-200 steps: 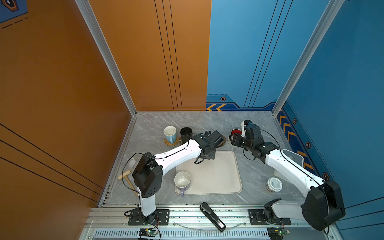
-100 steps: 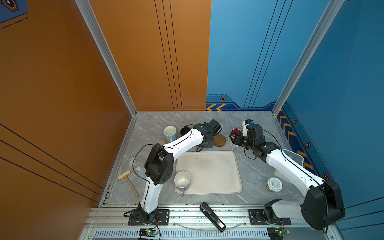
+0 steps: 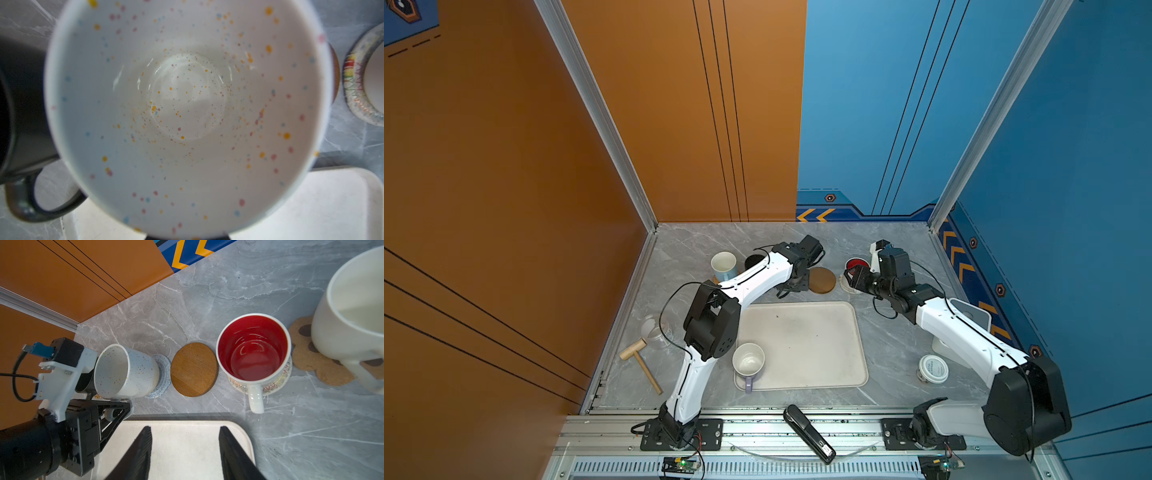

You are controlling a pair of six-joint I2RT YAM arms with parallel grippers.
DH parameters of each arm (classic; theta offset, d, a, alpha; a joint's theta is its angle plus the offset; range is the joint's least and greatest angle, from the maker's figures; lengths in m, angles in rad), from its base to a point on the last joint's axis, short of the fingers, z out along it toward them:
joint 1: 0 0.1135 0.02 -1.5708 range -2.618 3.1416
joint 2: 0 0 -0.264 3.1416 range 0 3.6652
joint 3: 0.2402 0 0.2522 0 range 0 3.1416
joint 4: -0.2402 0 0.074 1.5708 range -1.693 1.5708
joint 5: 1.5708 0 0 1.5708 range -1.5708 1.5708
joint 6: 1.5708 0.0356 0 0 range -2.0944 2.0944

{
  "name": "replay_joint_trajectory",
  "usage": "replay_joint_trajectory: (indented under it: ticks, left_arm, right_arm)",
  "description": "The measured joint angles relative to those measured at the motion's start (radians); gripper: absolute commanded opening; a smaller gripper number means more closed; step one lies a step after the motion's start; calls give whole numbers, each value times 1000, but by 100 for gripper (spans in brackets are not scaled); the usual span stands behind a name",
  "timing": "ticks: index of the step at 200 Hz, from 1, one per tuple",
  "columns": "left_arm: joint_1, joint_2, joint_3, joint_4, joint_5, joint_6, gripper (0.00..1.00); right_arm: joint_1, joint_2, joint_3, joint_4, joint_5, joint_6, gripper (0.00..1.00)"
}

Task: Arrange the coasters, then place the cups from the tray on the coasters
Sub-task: 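Lower the speckled mug onto the grey knitted coaster and open left gripper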

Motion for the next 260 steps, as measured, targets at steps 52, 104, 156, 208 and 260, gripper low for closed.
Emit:
replay_joint_trajectory:
  ticks: [52, 104, 156, 208, 260]
  left_arm:
    - [14, 11, 3, 0, 6, -6, 0]
    - [15, 32, 7, 0, 14, -19, 0]
    - [15, 37, 9, 0, 14, -33, 0]
    - [15, 37, 9, 0, 16, -37, 0]
    - [18, 37, 12, 0, 30, -40, 10]
  right_arm:
    - [-7, 0, -7, 3, -3, 2, 51]
    - [-13, 0, -10, 10, -15, 4, 50]
    - [-16, 1, -18, 11, -20, 4, 51]
    - [-18, 1, -18, 11, -19, 5, 51]
    - [-18, 5, -19, 11, -20, 7, 51]
